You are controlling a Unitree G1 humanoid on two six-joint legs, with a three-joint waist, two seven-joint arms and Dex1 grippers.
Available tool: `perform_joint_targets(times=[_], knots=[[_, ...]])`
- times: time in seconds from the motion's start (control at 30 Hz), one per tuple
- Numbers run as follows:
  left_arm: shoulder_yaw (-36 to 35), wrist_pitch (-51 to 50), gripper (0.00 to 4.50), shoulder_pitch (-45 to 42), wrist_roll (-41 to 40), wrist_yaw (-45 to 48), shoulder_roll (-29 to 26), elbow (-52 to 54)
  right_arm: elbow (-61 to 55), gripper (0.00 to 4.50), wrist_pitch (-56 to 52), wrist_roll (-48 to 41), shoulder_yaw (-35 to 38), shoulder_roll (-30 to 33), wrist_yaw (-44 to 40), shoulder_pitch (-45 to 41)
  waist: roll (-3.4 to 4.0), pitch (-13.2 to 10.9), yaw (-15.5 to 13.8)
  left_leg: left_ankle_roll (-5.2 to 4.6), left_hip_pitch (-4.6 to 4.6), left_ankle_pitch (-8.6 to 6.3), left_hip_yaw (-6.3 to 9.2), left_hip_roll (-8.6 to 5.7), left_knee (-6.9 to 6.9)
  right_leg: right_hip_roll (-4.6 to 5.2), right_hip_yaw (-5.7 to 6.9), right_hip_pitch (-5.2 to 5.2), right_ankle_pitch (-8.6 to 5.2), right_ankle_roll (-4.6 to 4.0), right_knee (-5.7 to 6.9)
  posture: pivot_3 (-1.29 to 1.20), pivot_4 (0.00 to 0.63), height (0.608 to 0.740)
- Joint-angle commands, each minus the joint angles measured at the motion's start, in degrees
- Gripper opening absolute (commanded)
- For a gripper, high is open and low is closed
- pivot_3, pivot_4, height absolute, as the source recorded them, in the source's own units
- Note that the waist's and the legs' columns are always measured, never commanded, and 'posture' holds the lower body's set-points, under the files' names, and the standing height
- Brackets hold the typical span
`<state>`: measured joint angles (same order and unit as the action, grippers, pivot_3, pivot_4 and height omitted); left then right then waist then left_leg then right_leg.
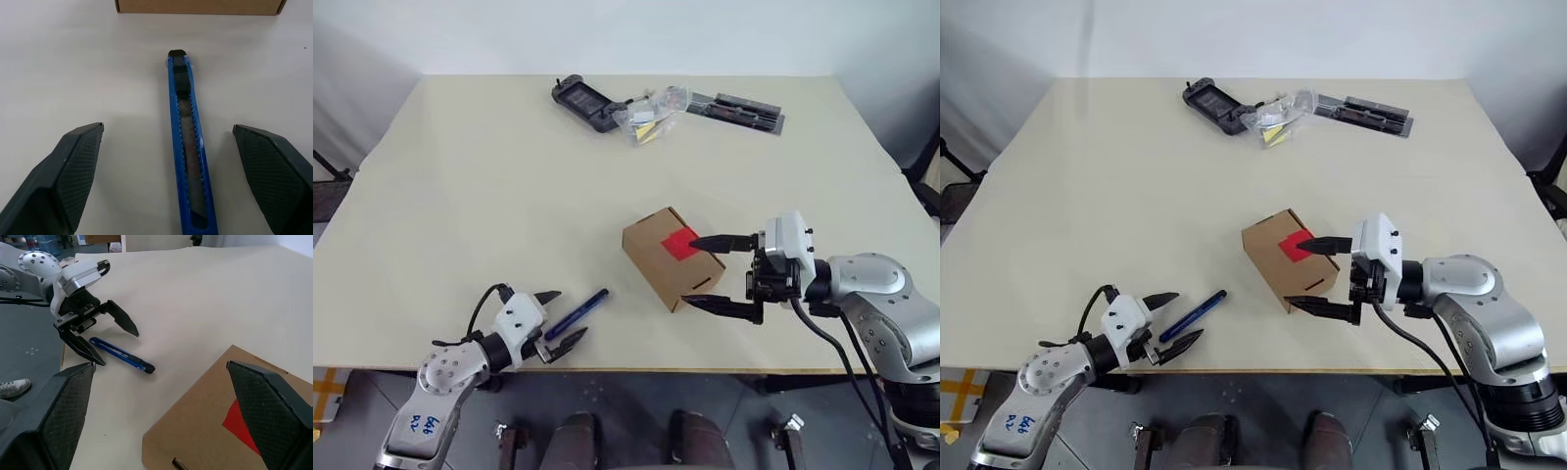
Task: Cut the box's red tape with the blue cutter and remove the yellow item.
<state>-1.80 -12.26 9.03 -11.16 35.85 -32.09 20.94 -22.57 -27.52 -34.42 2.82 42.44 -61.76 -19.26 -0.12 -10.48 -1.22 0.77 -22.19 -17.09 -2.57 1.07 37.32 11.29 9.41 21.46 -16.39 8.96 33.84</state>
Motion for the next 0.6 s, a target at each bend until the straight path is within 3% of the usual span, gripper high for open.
perform_joint_targets(times=[0.03,0.1,0.2,0.6], knots=[[-0.8,-4.0,4.48,3.3,-0.5,1.4,-2.2,0.5,-2.0,4.50,0.6,-1.0,1.2,0.3,0.3,-0.3,0.00,0.0,0.0,-0.02,0.02,-0.01,-0.04,0.01,-0.01,-0.01,-0.04,0.00,0.00,0.00,0.00,0.00,0.150,0.740],[-1.0,-5.0,4.48,3.8,-1.3,2.0,-2.9,0.7,-2.0,4.50,0.6,-1.0,1.2,0.3,0.3,-0.4,0.02,0.0,0.0,-0.02,0.05,-0.02,-0.07,0.02,-0.02,-0.02,-0.08,0.02,0.00,0.00,0.01,0.00,0.150,0.740],[-1.2,-5.2,3.89,4.4,-1.6,2.3,-3.8,0.2,-1.8,4.50,0.7,-0.8,1.0,0.3,0.4,-0.6,0.02,0.0,0.0,-0.04,0.07,-0.03,-0.13,0.04,-0.02,-0.03,-0.13,0.03,0.00,0.00,0.00,0.00,0.150,0.740],[-1.8,-5.1,0.42,3.1,-2.0,3.4,-5.0,-2.6,-1.3,4.50,0.9,-0.3,0.3,-0.2,0.9,-2.0,0.09,0.1,0.0,-0.05,0.14,-0.05,-0.28,0.10,0.05,-0.09,-0.28,0.03,-0.01,-0.04,0.03,0.00,0.150,0.740]])
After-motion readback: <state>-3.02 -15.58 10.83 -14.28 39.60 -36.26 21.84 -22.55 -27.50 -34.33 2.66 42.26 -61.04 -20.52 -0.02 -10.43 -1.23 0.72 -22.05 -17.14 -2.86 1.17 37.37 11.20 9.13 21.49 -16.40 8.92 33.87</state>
